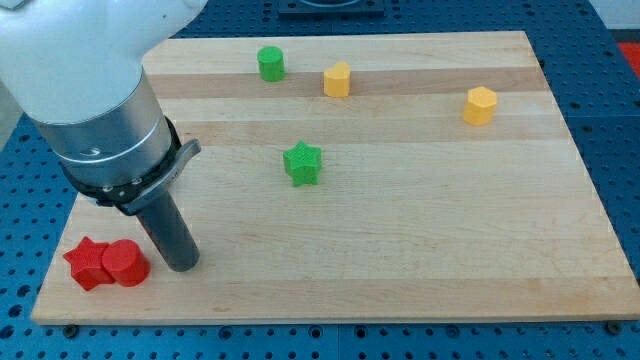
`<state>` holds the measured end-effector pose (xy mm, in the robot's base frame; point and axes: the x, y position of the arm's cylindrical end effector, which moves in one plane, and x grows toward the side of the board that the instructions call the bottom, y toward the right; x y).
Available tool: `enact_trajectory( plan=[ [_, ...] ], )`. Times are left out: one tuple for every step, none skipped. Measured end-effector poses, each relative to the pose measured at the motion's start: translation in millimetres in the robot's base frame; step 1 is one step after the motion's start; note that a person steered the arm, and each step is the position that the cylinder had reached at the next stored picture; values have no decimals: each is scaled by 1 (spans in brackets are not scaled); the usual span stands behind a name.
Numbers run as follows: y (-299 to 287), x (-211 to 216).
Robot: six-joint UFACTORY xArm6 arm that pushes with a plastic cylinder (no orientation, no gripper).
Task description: Move the green star at the right center of the board
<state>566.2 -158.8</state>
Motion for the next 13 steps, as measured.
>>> enact_trajectory(
  plan=[
    [0, 0],
    [0, -26],
    [0, -62],
    [0, -62],
    [3, -89],
    [9, -119],
    [9, -119],
    [23, -106],
    [41, -87],
    [45, -91],
    [45, -107],
    [45, -107],
    [44, -123]
  ],
)
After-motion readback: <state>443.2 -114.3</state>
